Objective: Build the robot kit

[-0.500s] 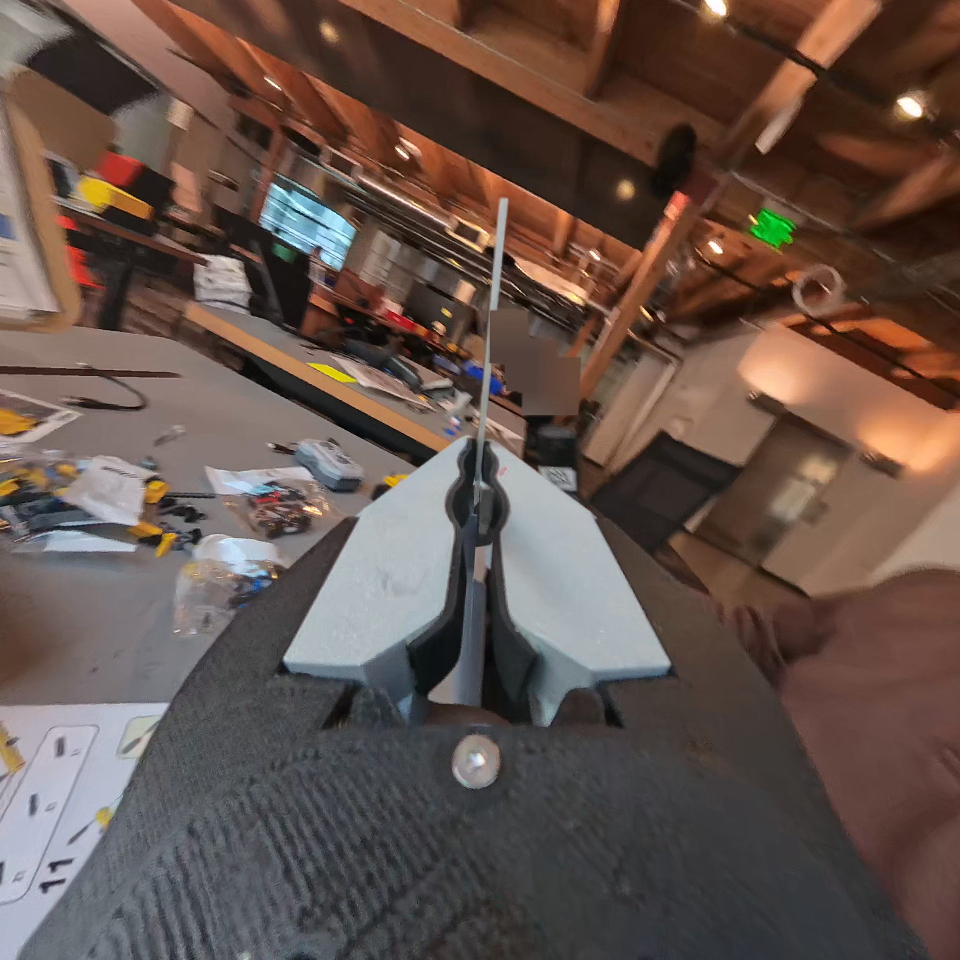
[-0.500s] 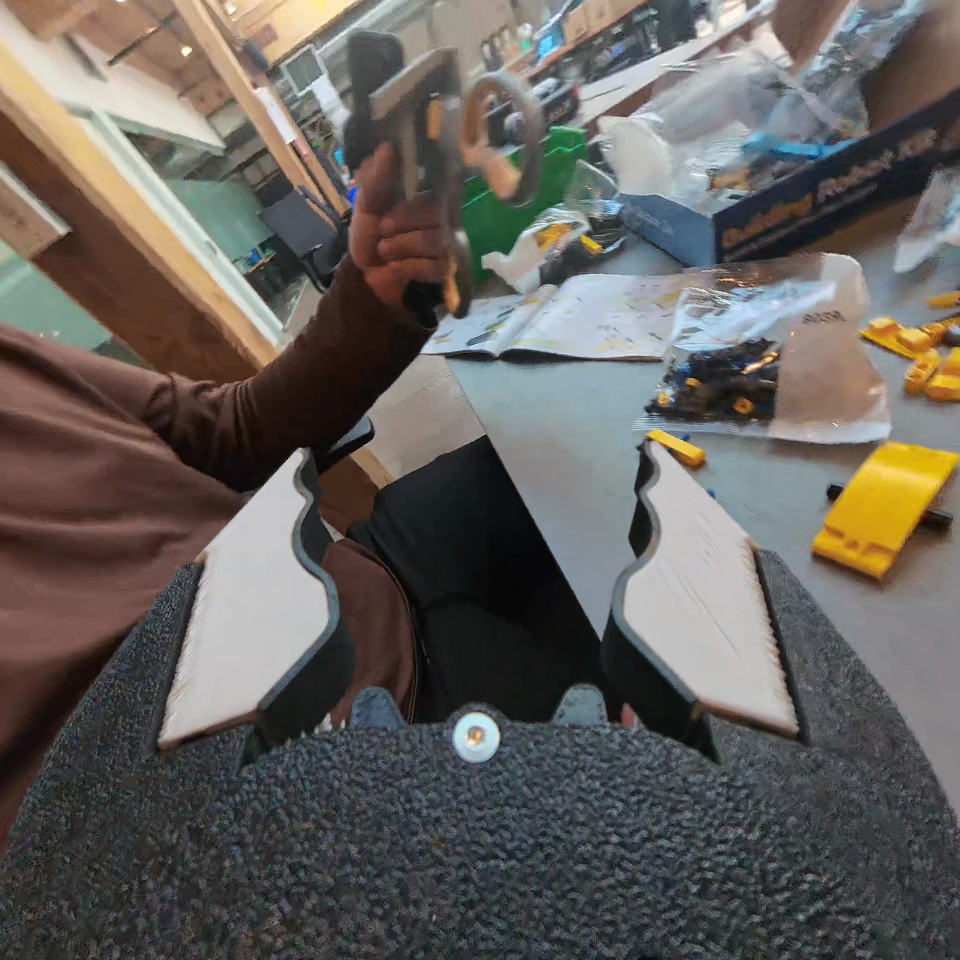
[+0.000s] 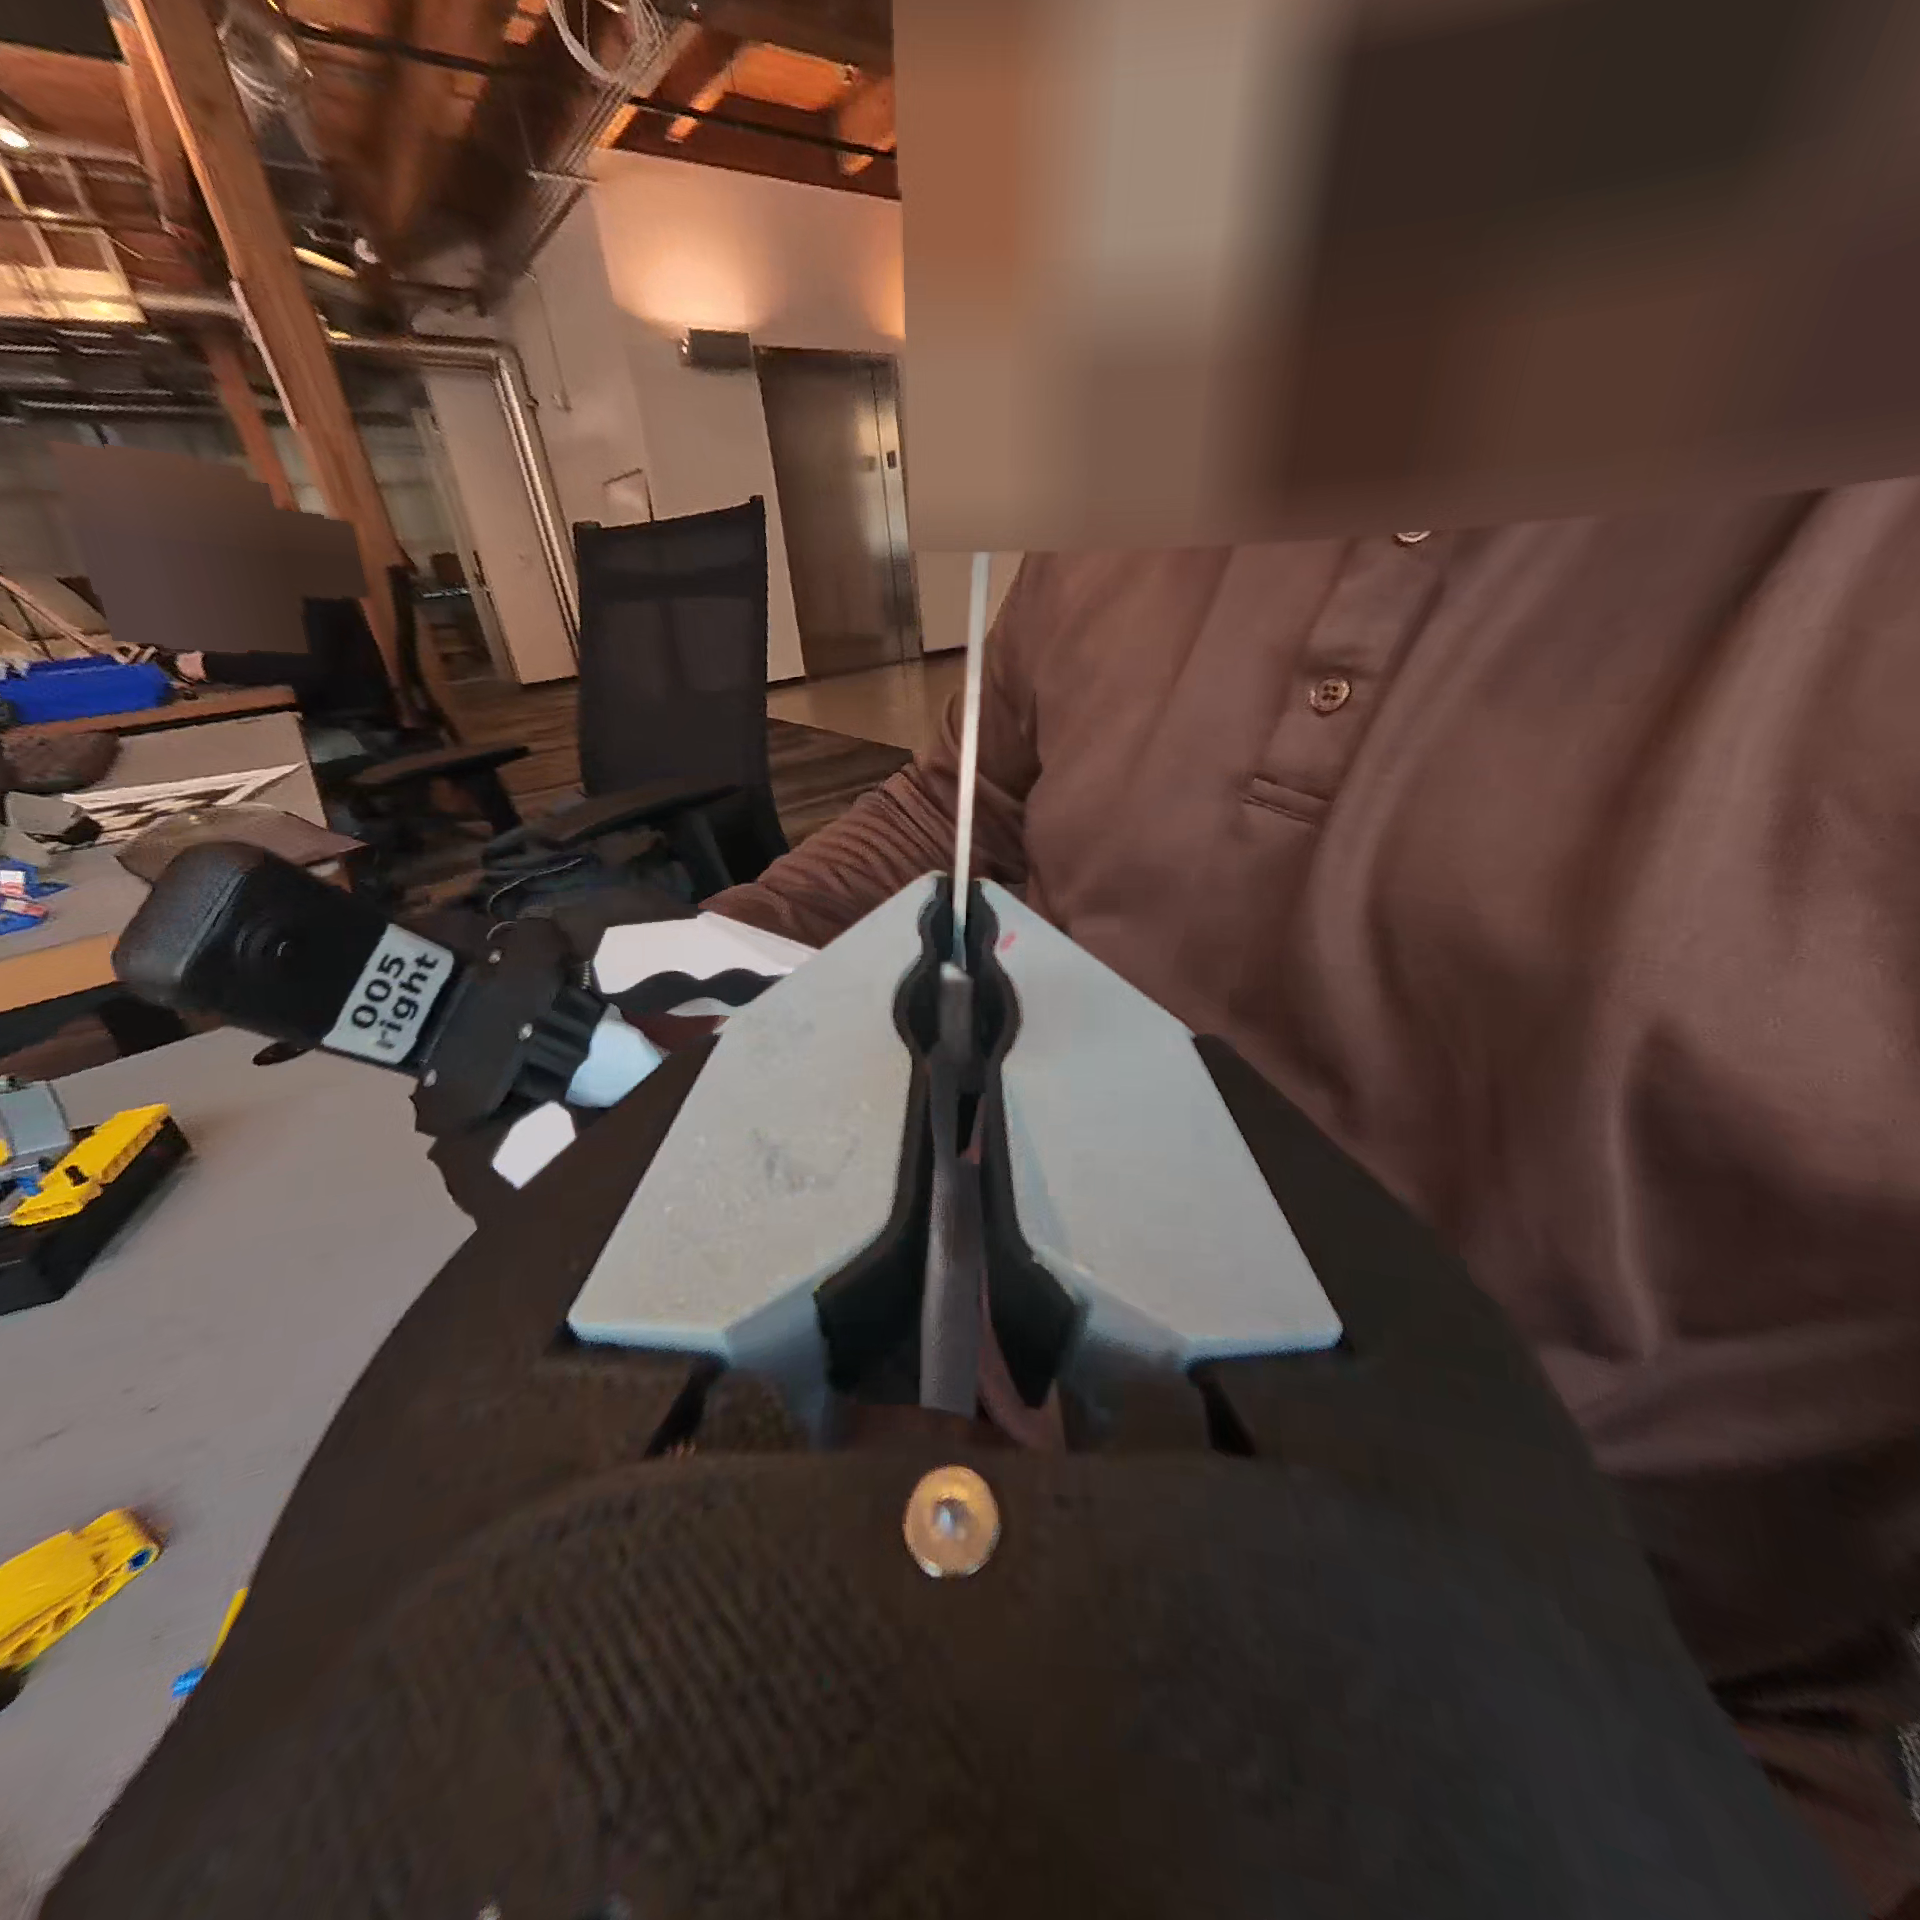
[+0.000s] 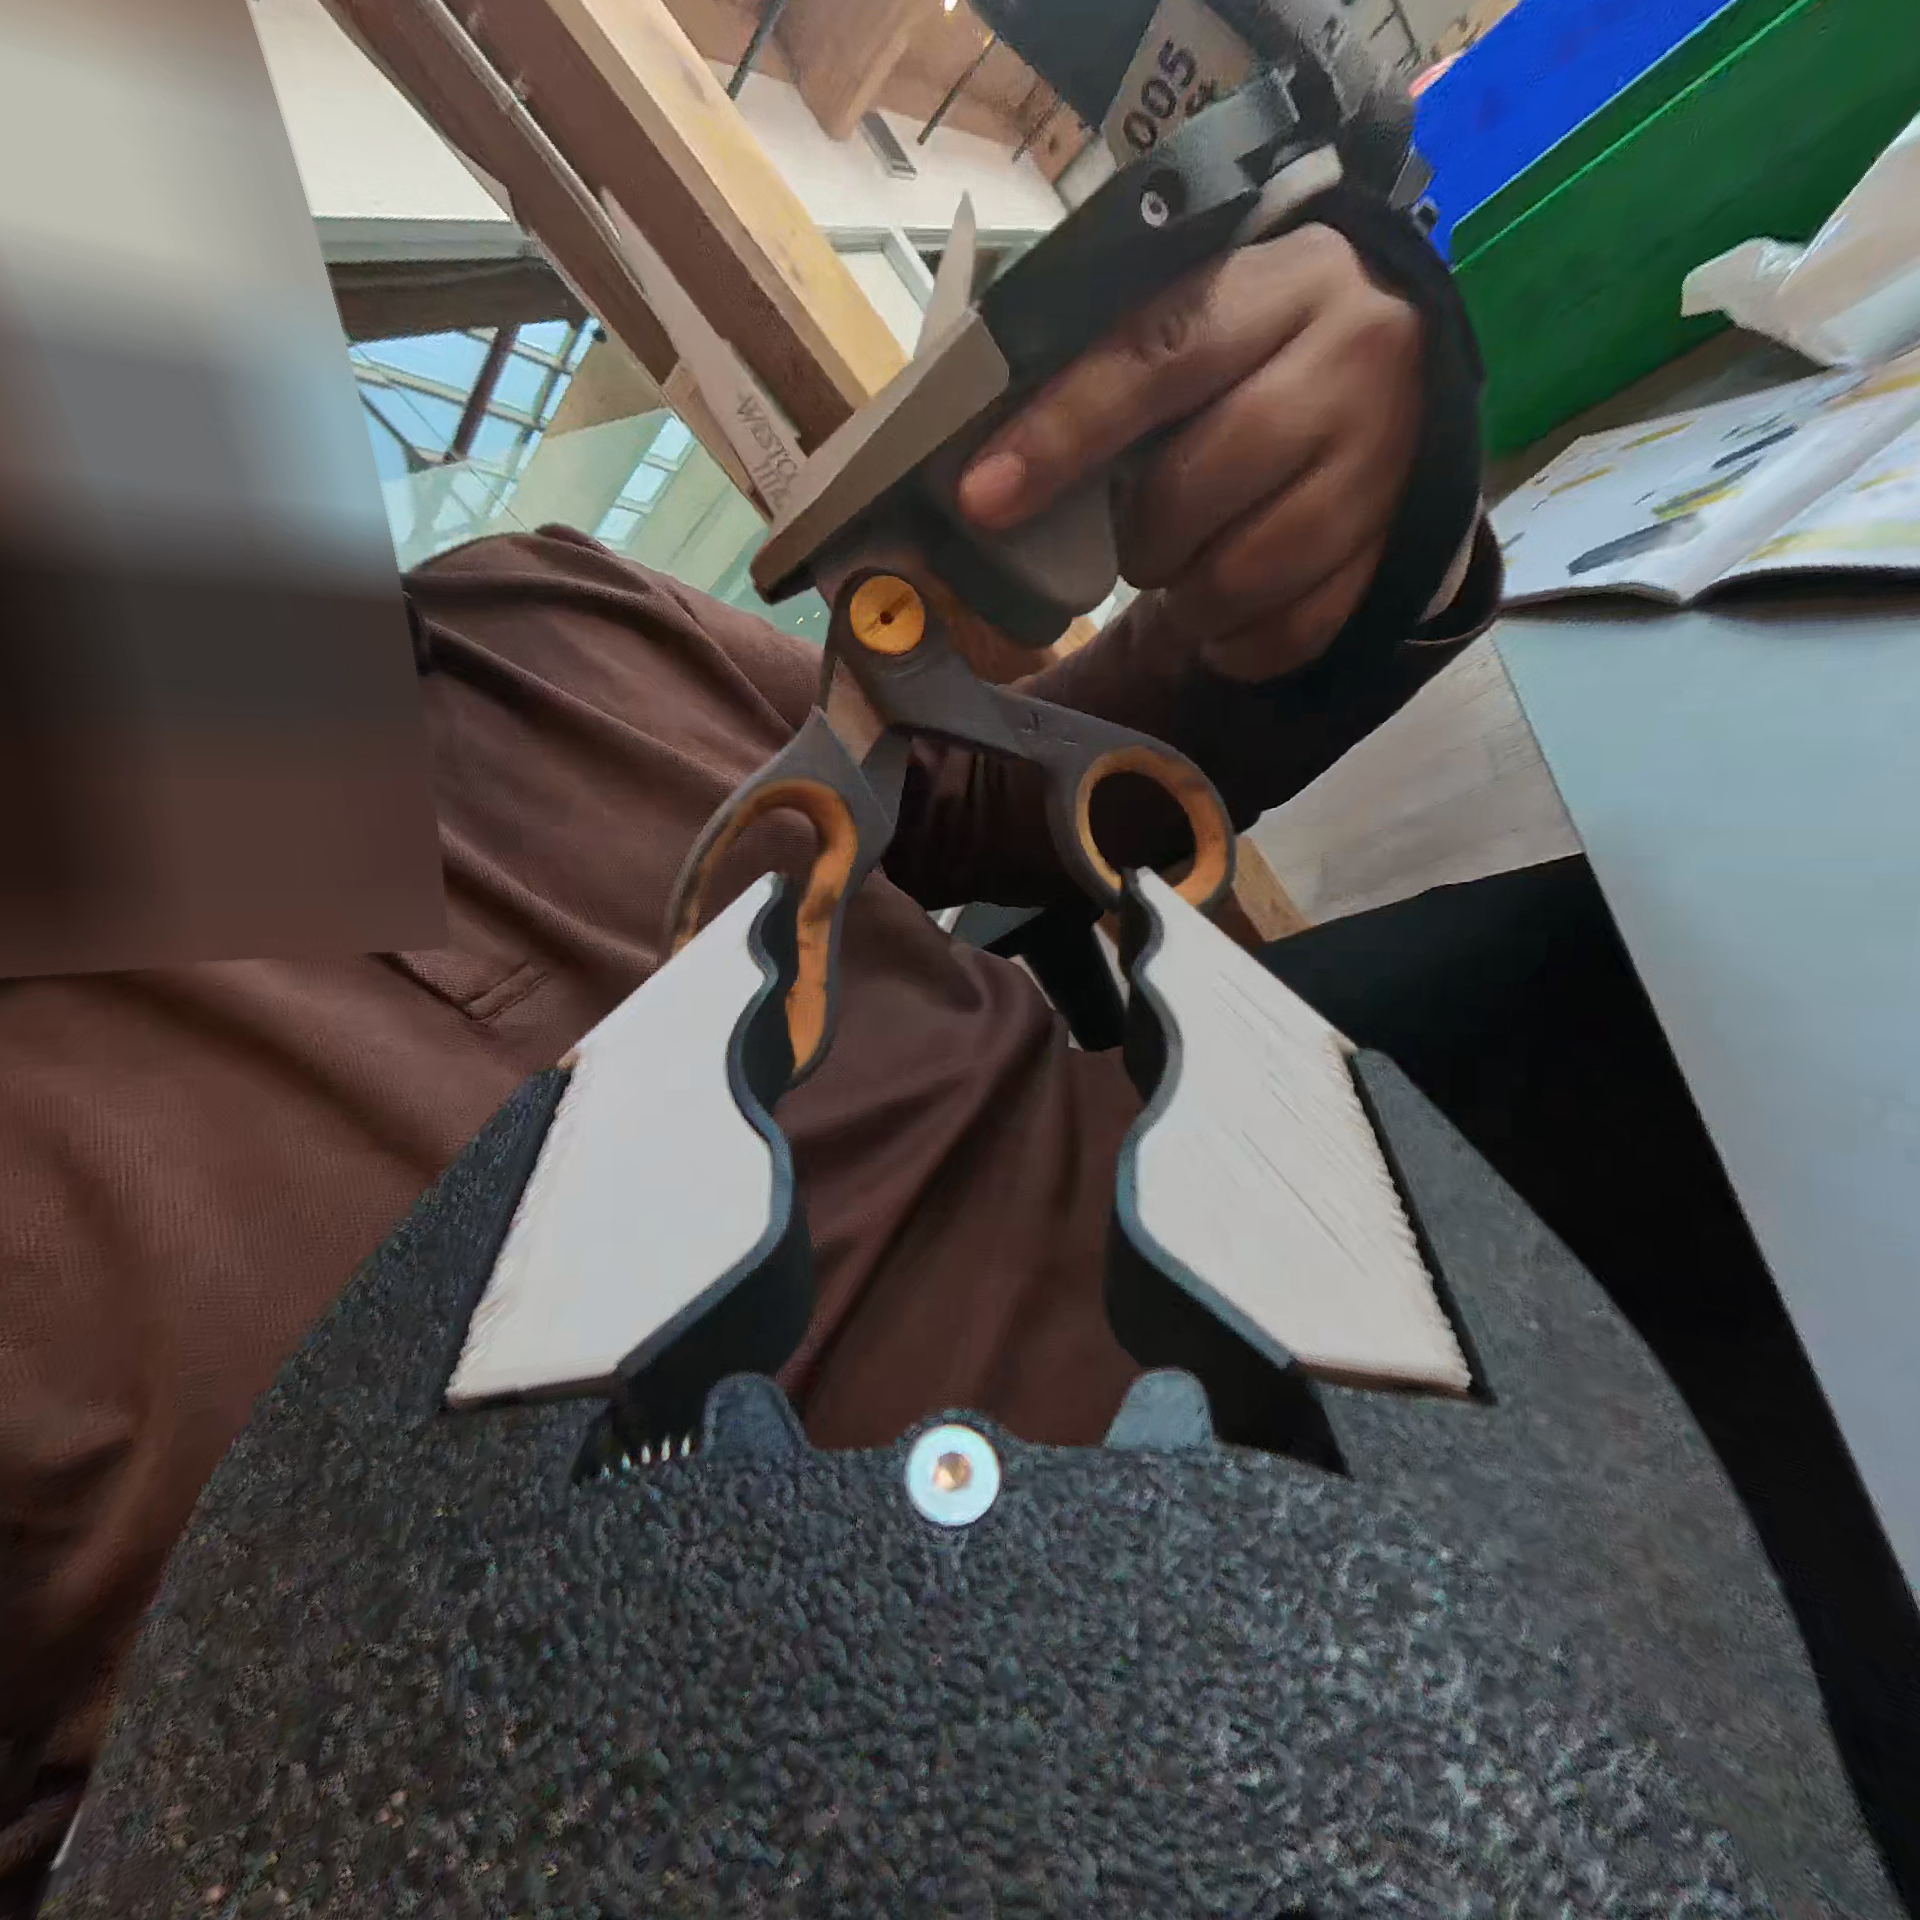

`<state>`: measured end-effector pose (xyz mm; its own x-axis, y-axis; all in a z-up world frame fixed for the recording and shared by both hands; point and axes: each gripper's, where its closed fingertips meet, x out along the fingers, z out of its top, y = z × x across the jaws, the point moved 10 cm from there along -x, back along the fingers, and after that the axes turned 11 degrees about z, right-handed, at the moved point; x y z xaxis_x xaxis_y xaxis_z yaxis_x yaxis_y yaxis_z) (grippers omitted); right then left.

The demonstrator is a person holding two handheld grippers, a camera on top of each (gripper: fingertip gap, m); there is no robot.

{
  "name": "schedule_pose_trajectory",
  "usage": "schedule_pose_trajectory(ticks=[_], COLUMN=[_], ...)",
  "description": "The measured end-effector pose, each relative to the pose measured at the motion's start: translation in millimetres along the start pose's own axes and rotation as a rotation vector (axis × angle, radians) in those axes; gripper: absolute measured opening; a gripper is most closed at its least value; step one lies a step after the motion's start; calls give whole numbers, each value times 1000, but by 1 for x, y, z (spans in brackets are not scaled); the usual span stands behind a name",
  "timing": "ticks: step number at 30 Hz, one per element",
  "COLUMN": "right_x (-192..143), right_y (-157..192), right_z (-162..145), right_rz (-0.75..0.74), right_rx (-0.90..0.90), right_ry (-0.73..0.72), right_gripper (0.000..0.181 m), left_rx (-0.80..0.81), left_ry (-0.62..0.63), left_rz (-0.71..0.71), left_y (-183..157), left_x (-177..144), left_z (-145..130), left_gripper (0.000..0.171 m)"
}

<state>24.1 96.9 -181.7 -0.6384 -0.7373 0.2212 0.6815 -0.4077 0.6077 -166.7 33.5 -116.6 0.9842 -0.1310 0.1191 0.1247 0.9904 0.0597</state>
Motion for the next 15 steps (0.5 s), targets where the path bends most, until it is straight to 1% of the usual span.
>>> schedule_pose_trajectory(ticks=[1, 3, 4, 5, 9, 10, 11, 12, 14, 15], right_x=[4, 11, 15, 19, 24, 22, 21, 19, 20, 22], right_y=[-3, -7, -8, -9, -13, -14, -14, -13, -10, -10], right_z=[-3, -8, -9, -10, -11, -9, -8, -5, -2, -2], right_rz=[7, -9, -6, 18, 203, 258, 320, 382, 470, 482], right_rx=[19, 15, -2, -8, 45, 69, 84, 91, 102, 102], right_ry=[4, 19, 25, 27, 18, 6, -7, -19, -1, 31], right_gripper=[68, 71, 74, 73, 58, 52, 41, 36, 39, 46], left_rx=[-7, -28, -30, -34, -42, -38, -38, -44, -61, -72], left_ry=[-12, -57, -80, -95, -140, -153, -166, -177, -212, -230], left_rz=[-3, -21, -25, -27, -14, 13, 36, 57, 85, 78], left_y=[2, 4, 4, 5, 3, 2, 2, 3, 2, 0], left_x=[2, 7, 9, 11, 11, 10, 8, 5, 0, -2], left_z=[-3, -6, -7, -8, -9, -10, -10, -11, -12, -12], left_gripper=[0, 0, 0, 0, 0, 0, 0, 0, 0, 0])
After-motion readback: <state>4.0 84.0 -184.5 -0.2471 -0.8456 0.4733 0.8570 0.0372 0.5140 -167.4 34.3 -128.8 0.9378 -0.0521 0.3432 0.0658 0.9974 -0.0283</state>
